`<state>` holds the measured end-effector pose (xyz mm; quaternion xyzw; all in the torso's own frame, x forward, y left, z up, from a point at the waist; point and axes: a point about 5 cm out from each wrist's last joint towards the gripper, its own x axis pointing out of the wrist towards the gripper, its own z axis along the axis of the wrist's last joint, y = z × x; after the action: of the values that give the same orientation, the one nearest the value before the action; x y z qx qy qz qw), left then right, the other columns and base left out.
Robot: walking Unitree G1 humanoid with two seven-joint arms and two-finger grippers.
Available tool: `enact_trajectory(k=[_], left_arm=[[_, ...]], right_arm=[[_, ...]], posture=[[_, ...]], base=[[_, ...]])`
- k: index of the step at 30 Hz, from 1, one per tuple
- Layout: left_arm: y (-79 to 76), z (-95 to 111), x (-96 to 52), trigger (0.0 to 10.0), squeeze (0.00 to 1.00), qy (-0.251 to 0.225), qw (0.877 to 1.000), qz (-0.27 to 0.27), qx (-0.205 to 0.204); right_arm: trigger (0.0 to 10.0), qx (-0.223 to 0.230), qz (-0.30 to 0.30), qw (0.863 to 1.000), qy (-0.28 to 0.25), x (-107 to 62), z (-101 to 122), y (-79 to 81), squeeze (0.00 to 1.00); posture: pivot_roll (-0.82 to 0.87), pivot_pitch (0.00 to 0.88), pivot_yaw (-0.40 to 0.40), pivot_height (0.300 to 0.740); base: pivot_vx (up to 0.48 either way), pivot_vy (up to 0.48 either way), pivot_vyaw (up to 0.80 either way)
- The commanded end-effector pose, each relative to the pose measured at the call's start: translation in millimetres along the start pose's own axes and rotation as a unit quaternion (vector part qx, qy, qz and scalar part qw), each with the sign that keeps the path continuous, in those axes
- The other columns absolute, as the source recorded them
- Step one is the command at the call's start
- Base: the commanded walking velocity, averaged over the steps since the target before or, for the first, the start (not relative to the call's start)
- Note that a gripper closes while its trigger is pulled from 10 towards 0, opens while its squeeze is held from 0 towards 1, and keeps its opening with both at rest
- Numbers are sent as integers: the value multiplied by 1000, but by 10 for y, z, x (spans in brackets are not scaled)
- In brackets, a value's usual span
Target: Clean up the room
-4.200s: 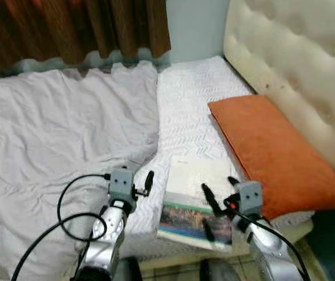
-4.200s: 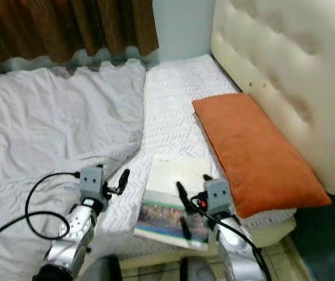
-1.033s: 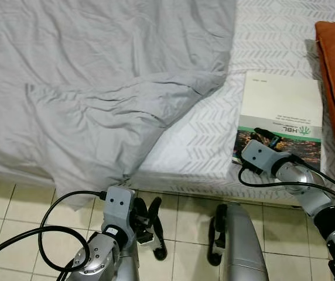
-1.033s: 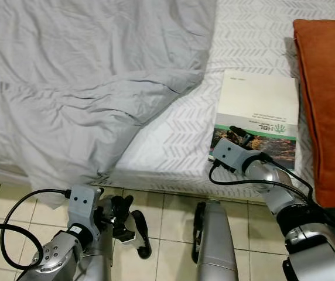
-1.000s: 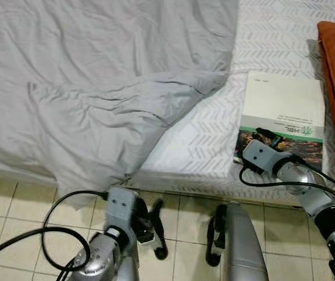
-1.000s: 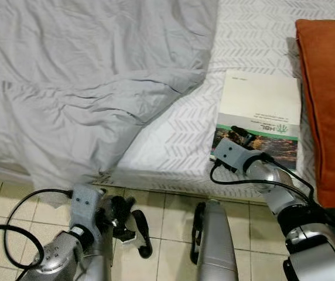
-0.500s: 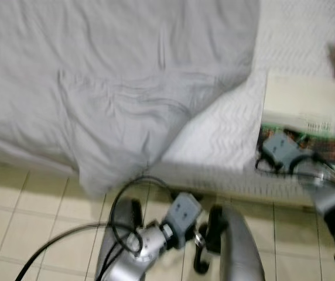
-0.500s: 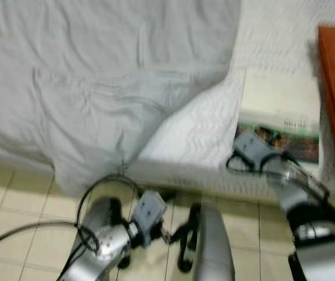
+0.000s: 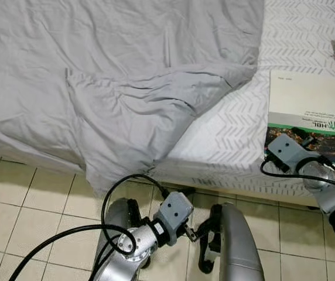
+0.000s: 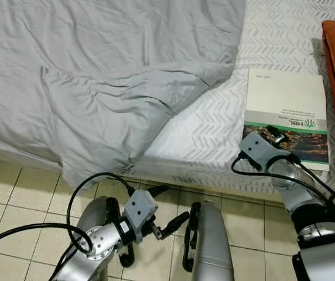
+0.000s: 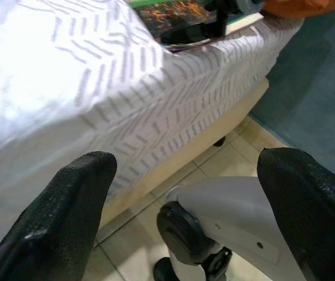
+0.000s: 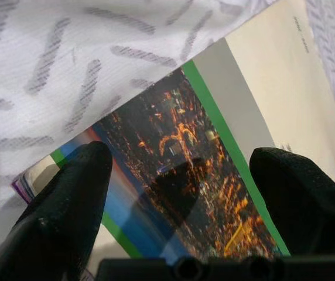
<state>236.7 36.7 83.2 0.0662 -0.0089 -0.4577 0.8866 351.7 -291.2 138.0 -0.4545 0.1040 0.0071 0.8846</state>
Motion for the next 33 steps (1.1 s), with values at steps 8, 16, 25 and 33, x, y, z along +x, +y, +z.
enact_trajectory(k=[8,16,25,33], left_arm=[[16,43,-281,10000,0,-6,1000,27,-3],[171,25,-302,10000,0,-7,999,47,-7],[578,-29,-165,10000,0,0,994,109,-13],[991,-18,-212,10000,0,3,980,199,-27]], right_arm=[[10000,318,-35,947,-17,-96,41,82,1000],[10000,455,-84,882,-91,-328,251,102,1000],[10000,470,-104,866,-135,-480,403,295,1000],[10000,442,-104,885,-102,-762,303,745,0]], posture=[[-5,351,-20,615],[-45,82,-9,615],[-118,0,77,615],[-167,0,135,619]], base=[[0,0,0],[0,0,0],[0,0,0],[0,0,0]])
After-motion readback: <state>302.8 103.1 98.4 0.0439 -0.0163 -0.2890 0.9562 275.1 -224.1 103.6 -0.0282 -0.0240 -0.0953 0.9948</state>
